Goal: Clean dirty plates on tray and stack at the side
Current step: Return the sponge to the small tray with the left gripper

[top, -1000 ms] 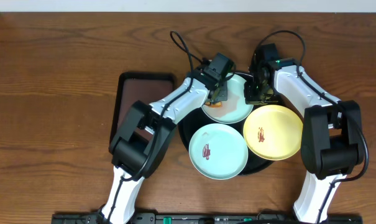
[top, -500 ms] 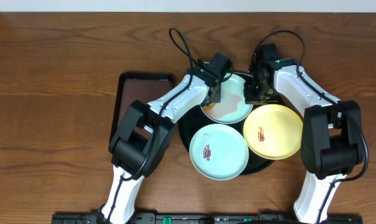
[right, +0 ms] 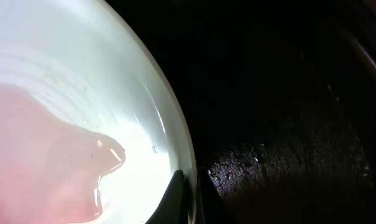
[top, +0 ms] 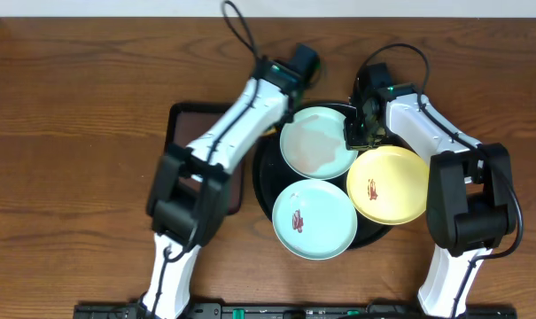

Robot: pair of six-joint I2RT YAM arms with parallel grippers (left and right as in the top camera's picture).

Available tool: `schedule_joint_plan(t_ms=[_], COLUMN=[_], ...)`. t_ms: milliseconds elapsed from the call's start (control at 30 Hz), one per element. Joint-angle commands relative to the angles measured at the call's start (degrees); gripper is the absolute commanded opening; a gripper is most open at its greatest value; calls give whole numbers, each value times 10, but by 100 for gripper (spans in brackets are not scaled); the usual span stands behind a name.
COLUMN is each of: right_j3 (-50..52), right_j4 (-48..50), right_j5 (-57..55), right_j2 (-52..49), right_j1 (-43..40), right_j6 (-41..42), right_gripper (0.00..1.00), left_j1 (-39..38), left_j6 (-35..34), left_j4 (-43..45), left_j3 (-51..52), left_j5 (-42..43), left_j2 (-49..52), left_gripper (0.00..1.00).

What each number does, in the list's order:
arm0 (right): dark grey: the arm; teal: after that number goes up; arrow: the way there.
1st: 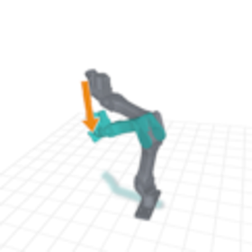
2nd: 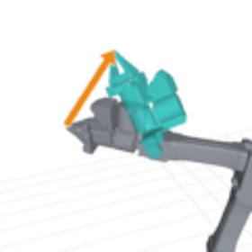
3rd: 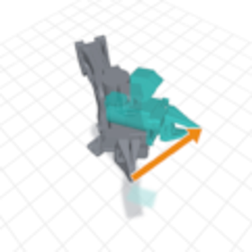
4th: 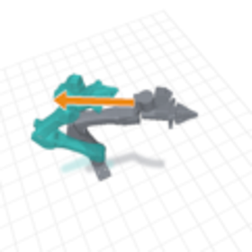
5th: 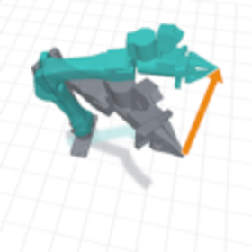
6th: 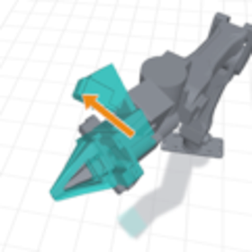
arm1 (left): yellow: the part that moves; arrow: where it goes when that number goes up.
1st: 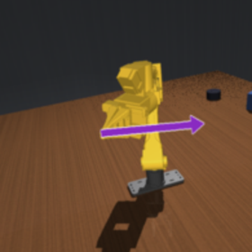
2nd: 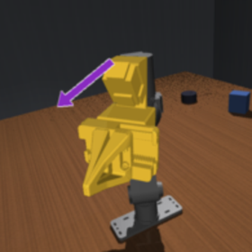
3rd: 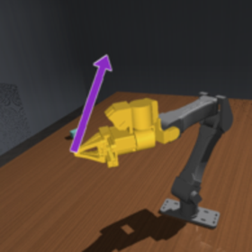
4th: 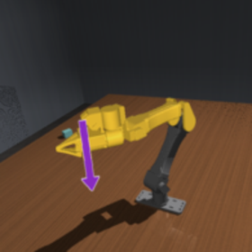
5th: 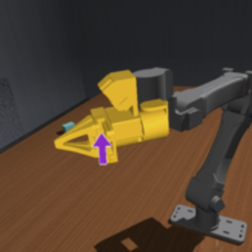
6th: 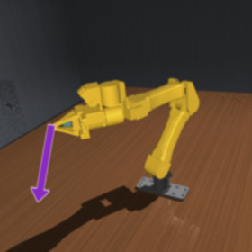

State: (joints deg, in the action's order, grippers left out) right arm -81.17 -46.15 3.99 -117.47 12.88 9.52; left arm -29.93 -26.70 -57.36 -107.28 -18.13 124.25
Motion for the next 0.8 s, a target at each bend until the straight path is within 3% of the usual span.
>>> schedule_joint_plan(t_ms=[0, 267, 400, 667, 700, 733, 767], right_j3=[7, 7, 7, 5, 5, 5, 5], right_j4=[1, 23, 41, 28, 28, 29, 30], right_j5=[-66, -66, -65, -66, -66, -66, -66], right_j2=[-5, -5, -5, 21, 29, 38, 46], right_j1=[-8, -7, -8, -8, -8, -8, -8], right_j6=[-19, -19, -19, -41, -41, -41, -41], right_gripper=[1, 1, 1, 1, 1, 1, 1], left_j1=[39, 172, 217, 236, 236, 236, 236], left_j6=[5, 43, 80, 116, 116, 116, 116], left_j4=[-36, -113, -81, 14, 14, 13, 11], left_j3=[-15, 19, 91, 229, 231, 232, 230], left_j5=[40, 145, 216, 220, 220, 220, 220], left_j2=[-56, -73, -73, -73, -73, -73, -75], left_gripper=[7, 7, 7, 8, 9, 21, 27])
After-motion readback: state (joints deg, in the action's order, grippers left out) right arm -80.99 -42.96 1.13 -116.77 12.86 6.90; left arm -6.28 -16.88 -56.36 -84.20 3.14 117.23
